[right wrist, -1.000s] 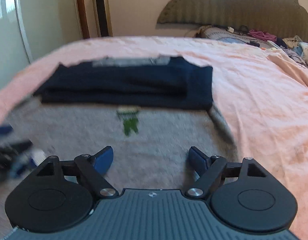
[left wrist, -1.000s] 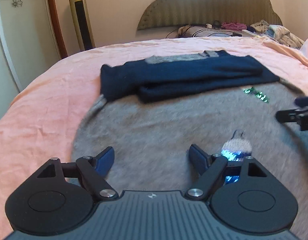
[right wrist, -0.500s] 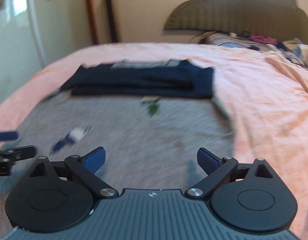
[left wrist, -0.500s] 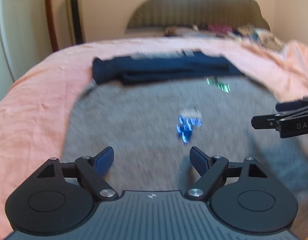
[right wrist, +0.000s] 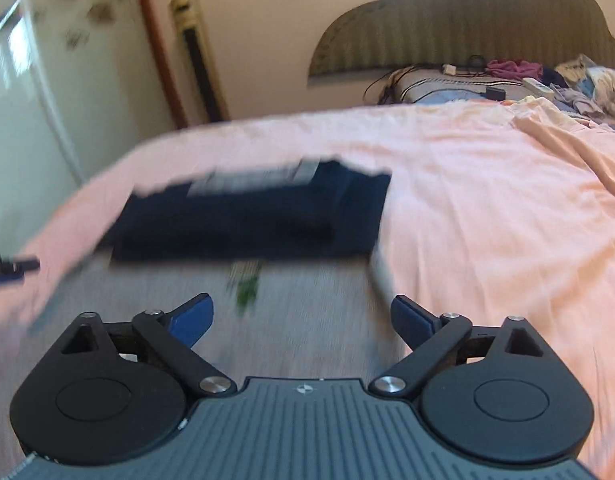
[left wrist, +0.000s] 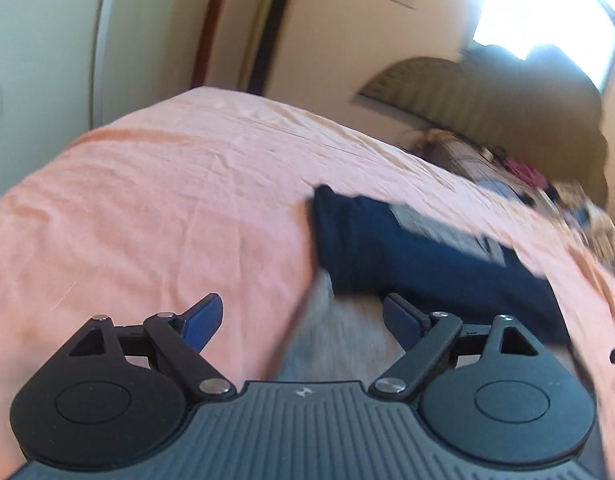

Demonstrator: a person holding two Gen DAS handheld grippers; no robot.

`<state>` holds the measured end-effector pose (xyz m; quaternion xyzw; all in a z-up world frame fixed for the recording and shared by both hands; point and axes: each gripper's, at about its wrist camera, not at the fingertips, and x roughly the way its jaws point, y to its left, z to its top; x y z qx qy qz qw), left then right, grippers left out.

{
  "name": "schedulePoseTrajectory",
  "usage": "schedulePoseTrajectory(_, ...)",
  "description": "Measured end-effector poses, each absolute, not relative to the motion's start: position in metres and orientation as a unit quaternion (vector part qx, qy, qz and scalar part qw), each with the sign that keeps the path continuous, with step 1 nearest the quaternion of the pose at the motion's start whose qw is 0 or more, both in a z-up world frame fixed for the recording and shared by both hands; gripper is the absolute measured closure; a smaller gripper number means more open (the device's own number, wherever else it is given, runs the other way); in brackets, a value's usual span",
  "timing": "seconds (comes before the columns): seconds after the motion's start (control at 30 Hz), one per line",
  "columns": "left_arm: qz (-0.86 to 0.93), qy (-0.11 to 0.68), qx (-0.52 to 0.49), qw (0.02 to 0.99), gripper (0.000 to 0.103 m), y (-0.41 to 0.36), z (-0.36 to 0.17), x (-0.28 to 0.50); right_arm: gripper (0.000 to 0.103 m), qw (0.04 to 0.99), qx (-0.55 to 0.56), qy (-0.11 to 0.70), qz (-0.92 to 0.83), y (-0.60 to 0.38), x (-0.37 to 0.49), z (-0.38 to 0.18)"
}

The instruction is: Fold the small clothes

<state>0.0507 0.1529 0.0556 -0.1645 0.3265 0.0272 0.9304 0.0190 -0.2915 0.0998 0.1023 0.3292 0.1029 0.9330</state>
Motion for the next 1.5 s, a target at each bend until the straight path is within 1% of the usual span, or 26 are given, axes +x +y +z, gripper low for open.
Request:
schedulePoseTrajectory(0.03, 0.034, 0.335, -0.173, 0.926, 0.018, 0.153, 0.052, 0.077, 0.017, 0.931, 0.114, 0.335, 0.086, -0.297, 0.046, 0.099)
schedulePoseTrajectory(0.1, 0.033, 0.344, -0.150, 0.926, 0.030, 0.143, 0.046, 0.118, 0.021, 0.926, 0.134, 0.346, 0.070, -0.305, 0.092, 0.094)
schedulePoseTrajectory(0.27, 0.054, 0.385, -0.095, 0.916, 0.032, 0.122, 0.024, 0.196, 0.024, 0.917, 0.118, 0.381, 0.020, -0.303, 0.172, 0.060)
schedulePoseTrajectory(0.3, 0.053, 0.393, -0.093, 0.913, 0.032, 0.120, 0.019, 0.205, 0.036, 0.911, 0.129, 0.391, 0.018, -0.305, 0.182, 0.050)
schedulePoseTrajectory(0.33, 0.052, 0.391, -0.083, 0.915, 0.038, 0.117, 0.014, 0.206, 0.050, 0.902, 0.146, 0.406, 0.026, -0.307, 0.191, 0.040)
schedulePoseTrajectory(0.37, 0.049, 0.380, -0.060, 0.922, 0.072, 0.111, 0.012, 0.206, 0.080, 0.900, 0.154, 0.406, 0.034, -0.307, 0.194, 0.034)
schedulePoseTrajectory(0.4, 0.042, 0.375, -0.043, 0.925, 0.087, 0.108, 0.011, 0.206, 0.090, 0.903, 0.151, 0.400, 0.040, -0.306, 0.194, 0.031)
schedulePoseTrajectory(0.43, 0.047, 0.370, -0.031, 0.927, 0.096, 0.106, 0.011, 0.203, 0.091, 0.906, 0.145, 0.396, 0.045, -0.306, 0.193, 0.030)
schedulePoseTrajectory(0.5, 0.074, 0.353, 0.004, 0.933, 0.096, 0.107, 0.007, 0.199, 0.098, 0.903, 0.174, 0.388, 0.057, -0.324, 0.192, 0.023)
schedulePoseTrajectory(0.57, 0.123, 0.339, 0.044, 0.932, 0.100, 0.109, -0.001, 0.197, 0.099, 0.899, 0.209, 0.380, 0.062, -0.337, 0.188, 0.018)
schedulePoseTrajectory(0.67, 0.114, 0.336, 0.045, 0.934, 0.100, 0.112, 0.003, 0.194, 0.094, 0.917, 0.137, 0.372, 0.048, -0.311, 0.185, 0.025)
schedulePoseTrajectory(0.73, 0.127, 0.329, 0.023, 0.935, 0.099, 0.115, 0.012, 0.187, 0.073, 0.921, 0.120, 0.370, 0.027, -0.304, 0.184, 0.039)
schedulePoseTrajectory(0.77, 0.134, 0.308, 0.014, 0.942, 0.099, 0.114, 0.020, 0.179, 0.057, 0.929, 0.122, 0.349, 0.014, -0.302, 0.178, 0.049)
schedulePoseTrajectory(0.83, 0.120, 0.253, 0.003, 0.960, 0.098, 0.103, 0.039, 0.164, 0.047, 0.946, 0.126, 0.298, 0.028, -0.294, 0.164, 0.067)
schedulePoseTrajectory(0.9, 0.073, 0.234, 0.010, 0.969, 0.090, 0.080, 0.051, 0.162, 0.032, 0.946, 0.110, 0.300, 0.060, -0.273, 0.167, 0.073)
schedulePoseTrajectory(0.93, 0.048, 0.241, 0.024, 0.969, 0.076, 0.062, 0.052, 0.169, 0.031, 0.945, 0.090, 0.307, 0.073, -0.259, 0.174, 0.070)
schedulePoseTrajectory(0.97, 0.032, 0.252, 0.039, 0.966, 0.054, 0.048, 0.049, 0.178, 0.032, 0.943, 0.066, 0.316, 0.078, -0.247, 0.181, 0.066)
schedulePoseTrajectory(1.03, 0.022, 0.292, 0.070, 0.953, 0.035, 0.027, 0.032, 0.203, 0.032, 0.938, 0.012, 0.340, 0.062, -0.225, 0.199, 0.049)
schedulePoseTrajectory(1.07, 0.032, 0.318, 0.083, 0.944, 0.035, 0.023, 0.020, 0.215, 0.032, 0.935, -0.007, 0.352, 0.048, -0.223, 0.206, 0.039)
schedulePoseTrajectory(1.1, 0.044, 0.346, 0.088, 0.933, 0.035, 0.025, 0.006, 0.225, 0.026, 0.932, -0.021, 0.361, 0.034, -0.224, 0.210, 0.027)
schedulePoseTrajectory(1.13, 0.043, 0.318, 0.067, 0.945, 0.027, 0.035, 0.000, 0.221, 0.019, 0.939, -0.010, 0.341, 0.032, -0.233, 0.206, 0.020)
schedulePoseTrajectory(1.17, 0.042, 0.319, 0.054, 0.945, 0.023, 0.044, -0.004, 0.220, 0.010, 0.940, 0.011, 0.339, 0.033, -0.243, 0.205, 0.017)
schedulePoseTrajectory(1.23, 0.032, 0.330, 0.014, 0.943, 0.020, 0.058, -0.006, 0.223, 0.010, 0.940, 0.011, 0.337, 0.043, -0.248, 0.204, 0.016)
schedulePoseTrajectory(1.33, 0.039, 0.326, 0.028, 0.944, 0.020, 0.054, -0.008, 0.222, 0.006, 0.939, 0.001, 0.342, 0.034, -0.241, 0.209, 0.016)
schedulePoseTrajectory(1.4, 0.041, 0.325, 0.025, 0.944, 0.020, 0.055, -0.008, 0.220, 0.010, 0.942, 0.003, 0.335, 0.021, -0.240, 0.201, 0.022)
schedulePoseTrajectory(1.5, 0.043, 0.325, 0.024, 0.945, 0.020, 0.054, -0.005, 0.218, 0.008, 0.947, 0.033, 0.319, 0.008, -0.235, 0.170, 0.039)
